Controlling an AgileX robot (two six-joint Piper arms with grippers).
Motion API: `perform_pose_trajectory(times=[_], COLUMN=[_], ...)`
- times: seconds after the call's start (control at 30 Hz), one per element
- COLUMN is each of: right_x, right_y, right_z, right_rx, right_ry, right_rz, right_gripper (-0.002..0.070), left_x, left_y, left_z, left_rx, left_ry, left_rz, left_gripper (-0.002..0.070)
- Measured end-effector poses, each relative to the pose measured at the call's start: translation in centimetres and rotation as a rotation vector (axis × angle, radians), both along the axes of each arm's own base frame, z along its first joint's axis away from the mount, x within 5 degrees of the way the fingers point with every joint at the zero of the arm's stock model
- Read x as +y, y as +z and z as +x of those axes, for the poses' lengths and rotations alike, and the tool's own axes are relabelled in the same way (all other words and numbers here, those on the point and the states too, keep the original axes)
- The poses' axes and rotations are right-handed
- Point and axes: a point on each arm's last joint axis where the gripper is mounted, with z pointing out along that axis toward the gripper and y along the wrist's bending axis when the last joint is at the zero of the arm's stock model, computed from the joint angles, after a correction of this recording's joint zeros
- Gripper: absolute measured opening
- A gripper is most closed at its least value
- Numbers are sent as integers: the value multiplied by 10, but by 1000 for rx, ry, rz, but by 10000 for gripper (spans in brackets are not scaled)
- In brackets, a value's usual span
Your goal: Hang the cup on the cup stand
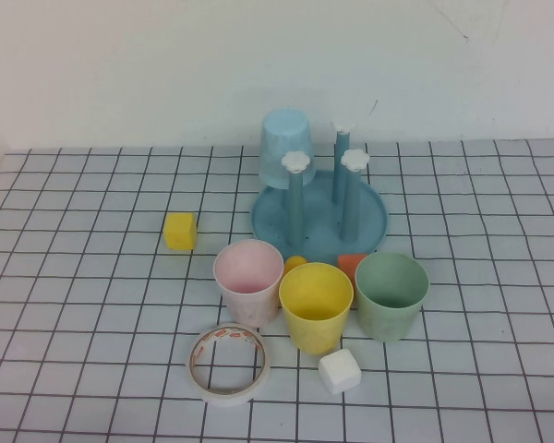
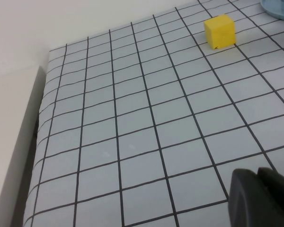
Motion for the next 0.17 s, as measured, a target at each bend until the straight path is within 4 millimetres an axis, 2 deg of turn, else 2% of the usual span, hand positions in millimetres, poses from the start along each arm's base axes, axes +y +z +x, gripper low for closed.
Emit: perform_pose_trajectory(times=[0.17], right_x=[0], right_y=[0], right_z=[0], right_rx=[0], right_ry=[0], right_rz=[0], right_gripper=[-1], left_x=[0], left_y=[0], left_z=[0], left_rx=[0], left_ry=[0], left_rz=[0], left_gripper=[-2])
